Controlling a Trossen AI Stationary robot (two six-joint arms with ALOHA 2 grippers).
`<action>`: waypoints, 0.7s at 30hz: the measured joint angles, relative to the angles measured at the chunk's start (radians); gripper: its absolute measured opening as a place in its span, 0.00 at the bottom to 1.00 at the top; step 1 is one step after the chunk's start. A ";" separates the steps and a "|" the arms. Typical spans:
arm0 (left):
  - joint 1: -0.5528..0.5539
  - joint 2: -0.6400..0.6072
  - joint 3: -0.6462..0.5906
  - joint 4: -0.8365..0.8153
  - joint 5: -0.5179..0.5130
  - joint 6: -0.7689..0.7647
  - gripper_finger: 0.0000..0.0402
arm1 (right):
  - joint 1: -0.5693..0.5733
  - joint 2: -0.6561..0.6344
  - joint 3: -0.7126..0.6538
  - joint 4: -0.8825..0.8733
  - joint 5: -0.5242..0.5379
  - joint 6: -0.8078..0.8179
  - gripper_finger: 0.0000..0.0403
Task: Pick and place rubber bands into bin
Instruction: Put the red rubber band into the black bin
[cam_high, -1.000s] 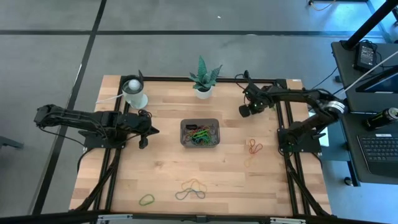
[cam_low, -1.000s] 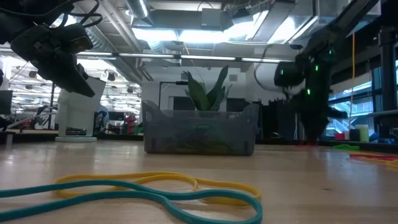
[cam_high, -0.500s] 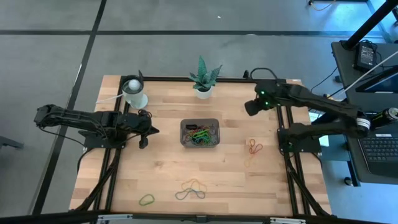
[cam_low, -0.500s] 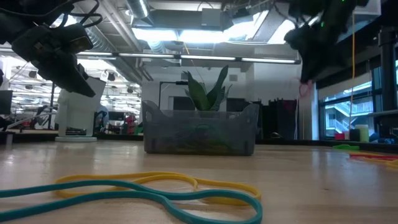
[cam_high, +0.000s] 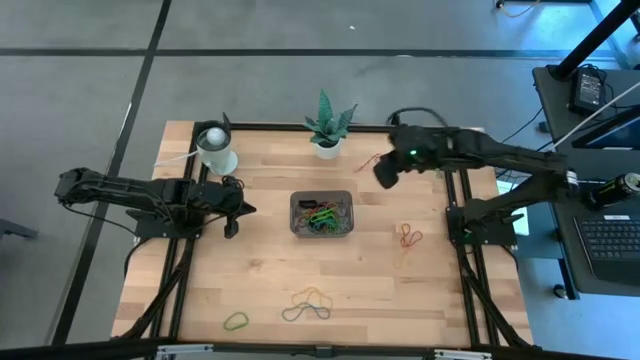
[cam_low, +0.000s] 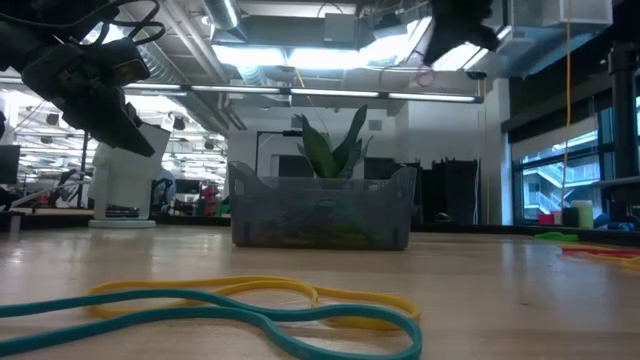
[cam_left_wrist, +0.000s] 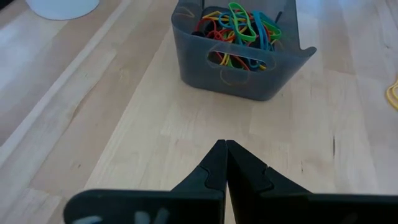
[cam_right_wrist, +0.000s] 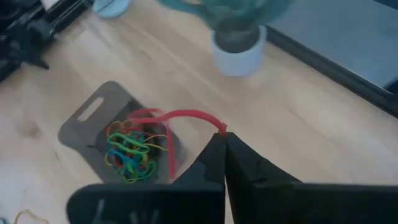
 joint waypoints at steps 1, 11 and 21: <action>0.000 0.000 0.000 0.000 -0.001 0.001 0.00 | 0.014 0.029 0.021 0.001 0.000 -0.006 0.00; 0.000 0.000 0.000 0.000 -0.004 0.026 0.00 | 0.116 0.339 0.135 0.119 -0.047 -0.159 0.00; 0.000 0.000 0.000 0.000 -0.003 0.026 0.00 | 0.166 0.581 0.135 0.209 -0.114 -0.241 0.00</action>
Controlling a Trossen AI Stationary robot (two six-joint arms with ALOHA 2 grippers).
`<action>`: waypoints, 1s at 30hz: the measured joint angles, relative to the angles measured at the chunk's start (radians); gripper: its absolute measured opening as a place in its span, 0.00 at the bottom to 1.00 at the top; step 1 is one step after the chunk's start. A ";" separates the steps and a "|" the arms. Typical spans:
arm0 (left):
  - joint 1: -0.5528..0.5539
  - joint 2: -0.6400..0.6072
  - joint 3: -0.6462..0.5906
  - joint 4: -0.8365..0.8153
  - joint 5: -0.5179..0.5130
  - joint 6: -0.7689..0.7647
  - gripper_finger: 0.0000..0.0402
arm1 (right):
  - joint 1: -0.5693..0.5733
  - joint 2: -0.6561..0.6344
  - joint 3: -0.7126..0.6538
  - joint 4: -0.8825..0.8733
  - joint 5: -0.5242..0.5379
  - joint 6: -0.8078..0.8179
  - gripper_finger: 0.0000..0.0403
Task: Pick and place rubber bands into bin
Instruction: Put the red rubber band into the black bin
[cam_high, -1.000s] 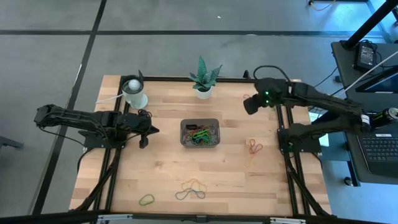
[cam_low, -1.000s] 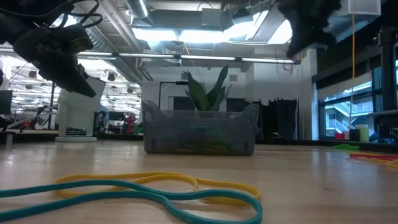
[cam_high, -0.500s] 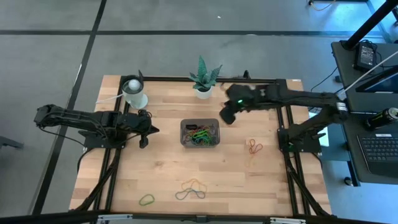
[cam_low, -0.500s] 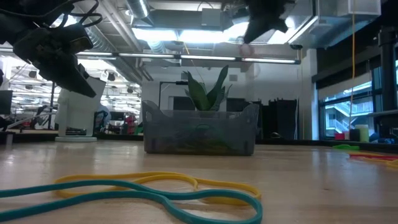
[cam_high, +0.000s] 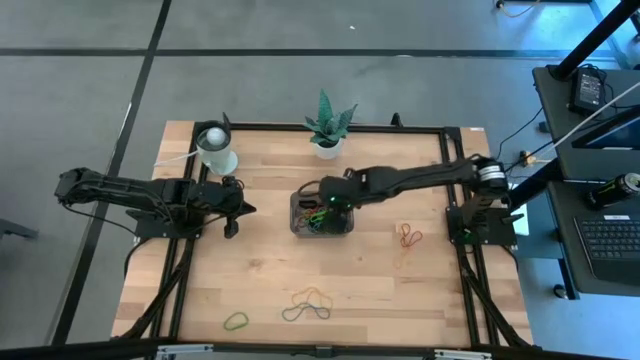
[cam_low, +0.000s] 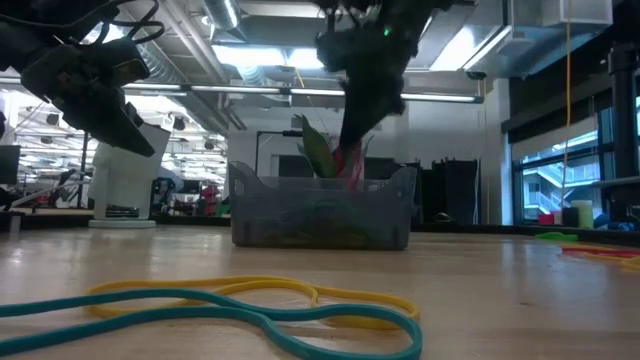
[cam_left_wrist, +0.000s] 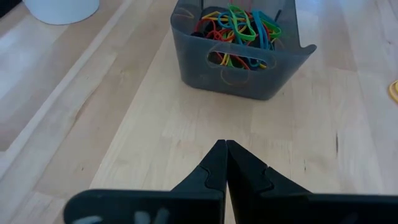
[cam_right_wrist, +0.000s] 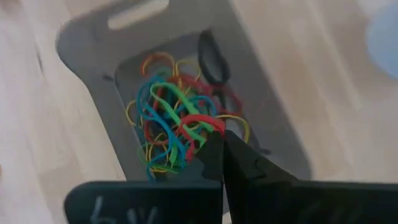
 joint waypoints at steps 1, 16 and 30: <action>0.000 0.000 0.000 0.000 0.000 0.000 0.00 | 0.002 0.017 0.000 0.007 -0.001 -0.001 0.00; 0.000 0.000 0.000 0.000 0.000 -0.008 0.00 | -0.001 0.184 0.000 0.052 -0.110 0.034 0.01; 0.000 0.000 0.000 0.000 0.000 -0.008 0.00 | -0.003 0.146 0.000 0.041 -0.115 0.000 0.21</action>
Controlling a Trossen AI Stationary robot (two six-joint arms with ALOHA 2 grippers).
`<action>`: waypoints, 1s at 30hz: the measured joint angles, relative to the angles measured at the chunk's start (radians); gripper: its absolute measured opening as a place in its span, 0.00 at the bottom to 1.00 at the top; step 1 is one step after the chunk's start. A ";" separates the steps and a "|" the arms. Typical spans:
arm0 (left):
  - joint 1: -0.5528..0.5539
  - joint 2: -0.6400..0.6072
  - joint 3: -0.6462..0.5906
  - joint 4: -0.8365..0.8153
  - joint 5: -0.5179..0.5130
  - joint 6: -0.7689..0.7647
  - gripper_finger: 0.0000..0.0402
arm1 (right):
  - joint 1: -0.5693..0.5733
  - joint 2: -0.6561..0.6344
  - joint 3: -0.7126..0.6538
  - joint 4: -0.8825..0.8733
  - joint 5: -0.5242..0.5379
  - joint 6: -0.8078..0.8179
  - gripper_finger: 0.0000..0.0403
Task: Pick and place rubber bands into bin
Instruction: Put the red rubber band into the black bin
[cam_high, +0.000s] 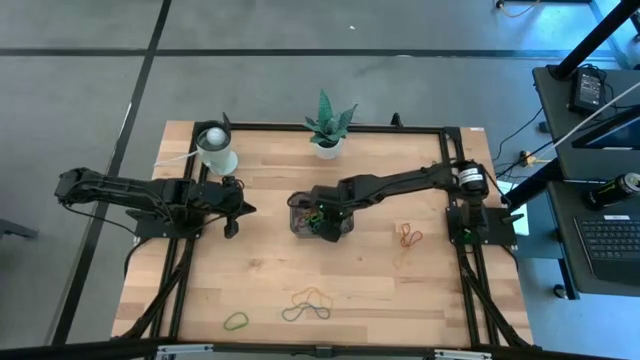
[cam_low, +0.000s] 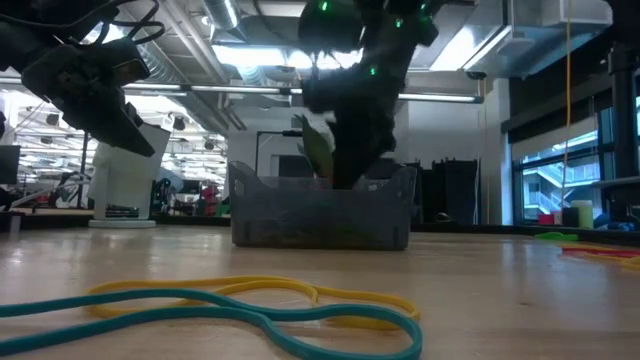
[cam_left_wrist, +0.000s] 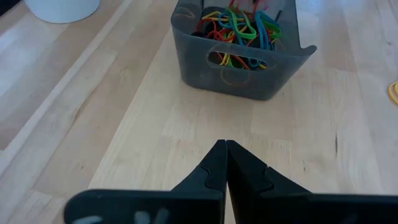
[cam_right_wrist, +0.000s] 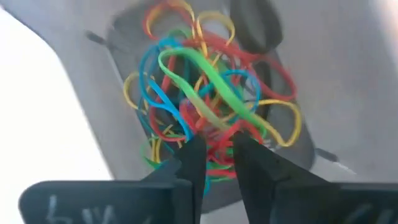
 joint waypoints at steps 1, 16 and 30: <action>0.000 0.000 0.000 0.000 0.000 0.000 0.00 | 0.000 -0.014 0.001 0.007 0.001 -0.006 0.22; 0.000 0.000 0.000 0.000 0.000 0.000 0.00 | -0.030 -0.297 -0.069 -0.083 0.053 -0.095 0.27; 0.000 0.000 0.000 0.000 0.000 0.000 0.00 | -0.098 -0.783 -0.516 -0.081 0.125 0.254 0.27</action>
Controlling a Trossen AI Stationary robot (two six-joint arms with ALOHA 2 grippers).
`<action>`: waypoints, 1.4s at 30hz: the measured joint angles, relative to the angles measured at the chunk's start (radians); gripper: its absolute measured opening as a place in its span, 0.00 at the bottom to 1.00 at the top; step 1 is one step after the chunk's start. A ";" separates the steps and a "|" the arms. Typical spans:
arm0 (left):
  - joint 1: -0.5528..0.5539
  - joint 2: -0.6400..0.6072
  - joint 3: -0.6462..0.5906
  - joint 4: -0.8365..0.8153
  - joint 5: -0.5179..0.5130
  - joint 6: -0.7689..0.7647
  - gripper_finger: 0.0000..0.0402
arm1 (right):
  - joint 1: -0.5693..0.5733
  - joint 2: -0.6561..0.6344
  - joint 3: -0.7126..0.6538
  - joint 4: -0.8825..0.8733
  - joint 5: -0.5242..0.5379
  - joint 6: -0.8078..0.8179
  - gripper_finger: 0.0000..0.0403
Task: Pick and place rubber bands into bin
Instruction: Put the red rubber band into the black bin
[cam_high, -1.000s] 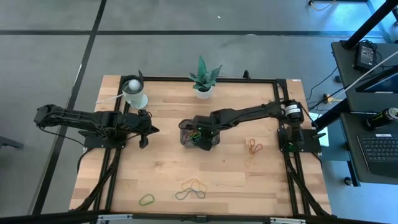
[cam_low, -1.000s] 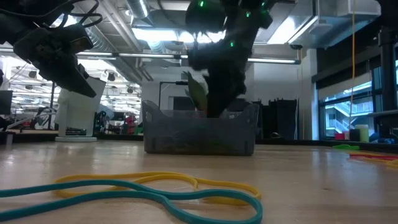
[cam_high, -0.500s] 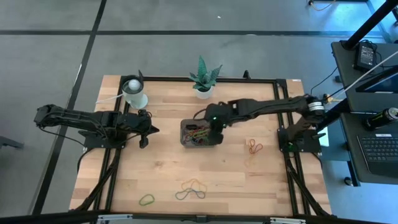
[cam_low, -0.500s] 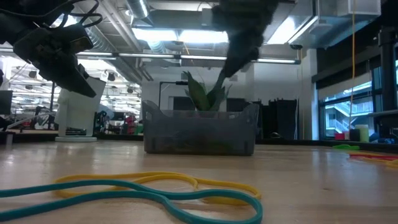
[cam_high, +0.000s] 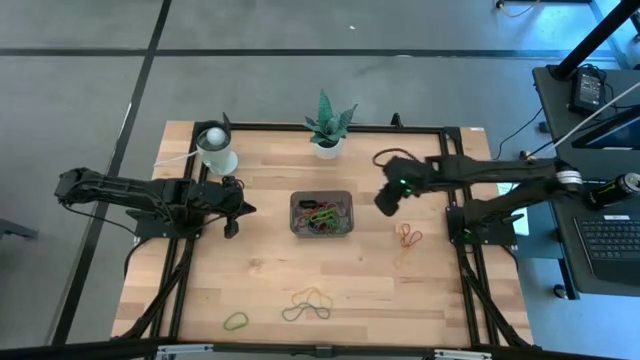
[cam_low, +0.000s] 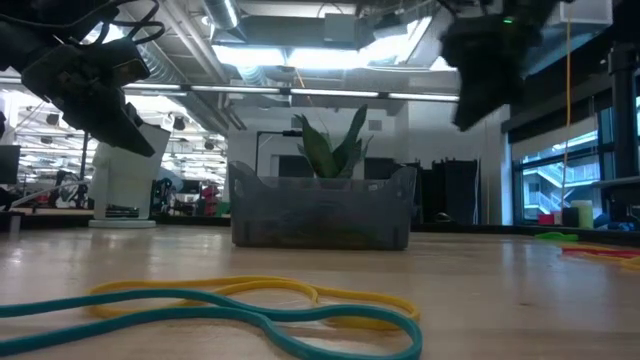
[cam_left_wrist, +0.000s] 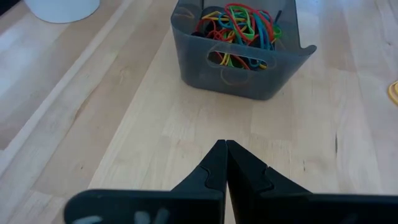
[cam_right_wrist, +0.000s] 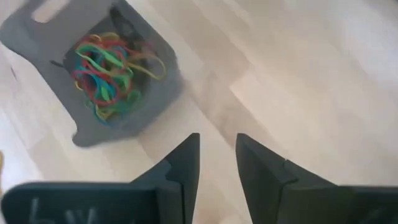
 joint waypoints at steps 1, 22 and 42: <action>0.000 0.000 0.000 0.000 0.000 0.000 0.00 | 0.011 -0.026 -0.022 -0.016 0.001 0.051 0.26; 0.000 0.000 0.000 0.000 0.000 0.000 0.00 | 0.413 -0.043 -0.117 -0.366 -0.027 0.859 0.03; 0.000 0.000 0.000 0.000 0.000 0.040 0.00 | 0.437 0.049 -0.354 -0.032 -0.162 0.963 0.24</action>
